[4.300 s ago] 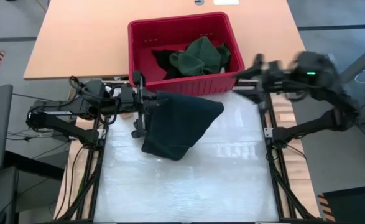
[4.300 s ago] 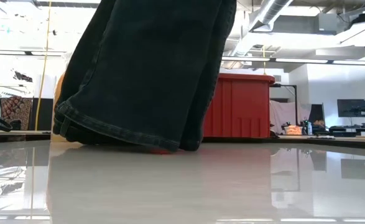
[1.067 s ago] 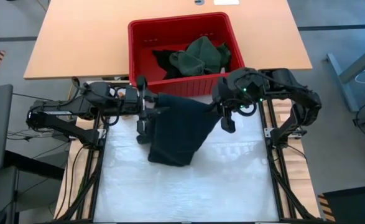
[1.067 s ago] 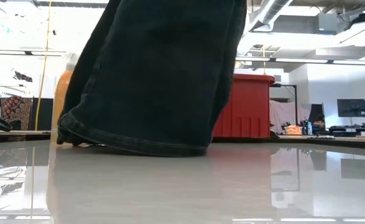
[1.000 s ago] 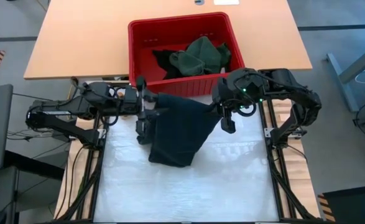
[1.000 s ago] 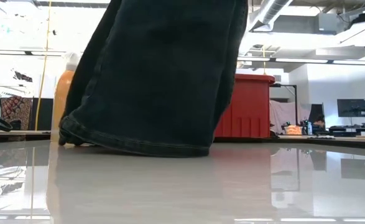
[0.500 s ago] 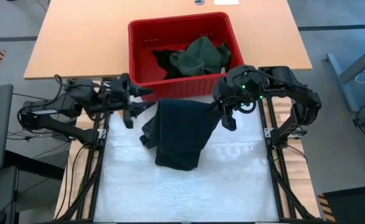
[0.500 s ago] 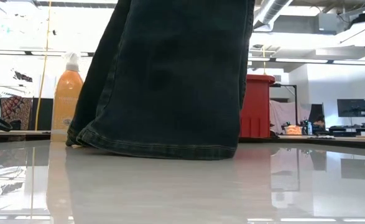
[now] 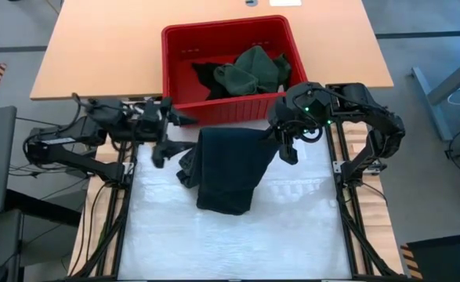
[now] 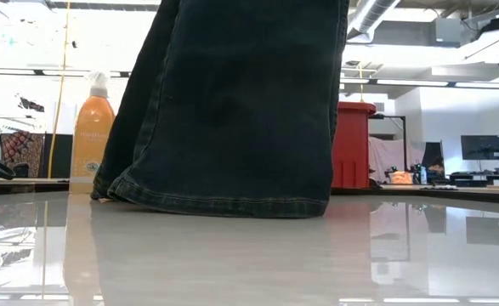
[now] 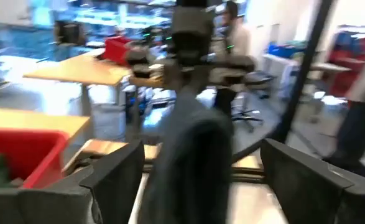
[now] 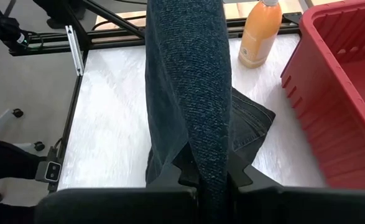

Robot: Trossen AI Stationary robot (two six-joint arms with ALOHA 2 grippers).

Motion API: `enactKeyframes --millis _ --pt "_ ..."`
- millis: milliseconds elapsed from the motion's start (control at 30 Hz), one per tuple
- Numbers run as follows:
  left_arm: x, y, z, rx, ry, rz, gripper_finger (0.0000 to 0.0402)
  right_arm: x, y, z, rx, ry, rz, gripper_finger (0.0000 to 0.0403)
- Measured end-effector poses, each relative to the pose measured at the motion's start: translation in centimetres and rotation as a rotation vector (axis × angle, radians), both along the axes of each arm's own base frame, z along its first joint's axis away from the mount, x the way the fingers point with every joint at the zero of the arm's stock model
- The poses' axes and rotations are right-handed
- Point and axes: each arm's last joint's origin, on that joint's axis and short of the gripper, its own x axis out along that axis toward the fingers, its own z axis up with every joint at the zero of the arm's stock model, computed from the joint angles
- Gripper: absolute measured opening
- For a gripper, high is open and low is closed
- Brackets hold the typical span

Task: Fold laundry
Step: Fold the dark blue pants

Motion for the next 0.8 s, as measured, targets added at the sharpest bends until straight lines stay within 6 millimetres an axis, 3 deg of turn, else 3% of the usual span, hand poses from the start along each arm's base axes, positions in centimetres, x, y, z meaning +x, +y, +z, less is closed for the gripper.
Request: enactKeyframes --millis 133,400,800 --pt "0.0 -0.1 0.3 -0.015 -0.031 -0.046 0.0314 0.0 0.0 0.0 0.002 0.0 -0.001 0.0036" --pt "3.5 0.3 -1.4 -0.015 0.031 0.036 0.0314 0.0 0.0 0.0 0.002 0.0 -0.001 0.0036" --pt "4.6 0.2 -1.7 -0.043 0.024 0.03 0.0307 0.0 0.0 0.0 0.001 -0.001 -0.001 0.0036"
